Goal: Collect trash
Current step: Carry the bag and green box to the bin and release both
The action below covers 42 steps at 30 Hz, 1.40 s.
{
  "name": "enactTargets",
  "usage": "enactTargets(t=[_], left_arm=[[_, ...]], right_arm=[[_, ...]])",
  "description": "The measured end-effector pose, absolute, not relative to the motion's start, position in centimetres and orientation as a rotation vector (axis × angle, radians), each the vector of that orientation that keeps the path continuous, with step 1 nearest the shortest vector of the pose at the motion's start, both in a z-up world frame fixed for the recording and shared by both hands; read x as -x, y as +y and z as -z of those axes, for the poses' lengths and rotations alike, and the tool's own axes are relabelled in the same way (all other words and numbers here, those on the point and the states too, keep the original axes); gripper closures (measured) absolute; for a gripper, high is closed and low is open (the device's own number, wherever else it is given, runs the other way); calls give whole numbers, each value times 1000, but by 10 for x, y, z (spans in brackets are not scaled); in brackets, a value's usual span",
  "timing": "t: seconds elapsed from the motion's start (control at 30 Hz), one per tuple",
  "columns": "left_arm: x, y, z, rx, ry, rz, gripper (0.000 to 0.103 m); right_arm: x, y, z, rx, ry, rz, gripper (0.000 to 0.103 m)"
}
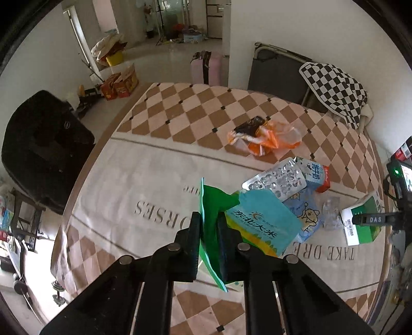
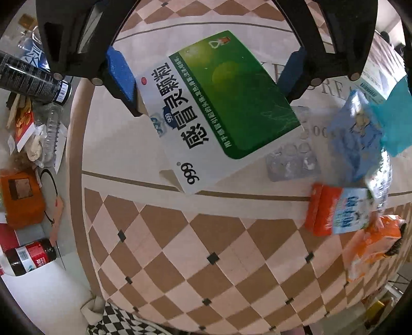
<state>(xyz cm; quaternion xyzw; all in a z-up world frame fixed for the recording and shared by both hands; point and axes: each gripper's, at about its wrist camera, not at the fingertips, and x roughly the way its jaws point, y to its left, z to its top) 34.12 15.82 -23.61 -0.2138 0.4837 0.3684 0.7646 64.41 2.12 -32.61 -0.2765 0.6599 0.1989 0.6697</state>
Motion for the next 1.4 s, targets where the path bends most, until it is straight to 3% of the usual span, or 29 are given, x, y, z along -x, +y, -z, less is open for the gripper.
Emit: enactTargets(t=[0.43,0.8,1.1,1.23,1.4], left_arm=[[-285,137,179,366,967,-734,95],[-117,98,149,281,940,-655,95],[-11,61,197,293,1104,-598,95],[14,48,242,314,1203,-596,95],[30,42,340,373,1365,-600,94]], right_arm=[[-517,-16,235,329,1359,-509,10],[-293,-77,190,145,1290,-508,11],[-144,-131,246,114,1442,-504,11],[-106,-144,295,137,1533,-488,11],[-79,-148,380,191,1644,-481,11]])
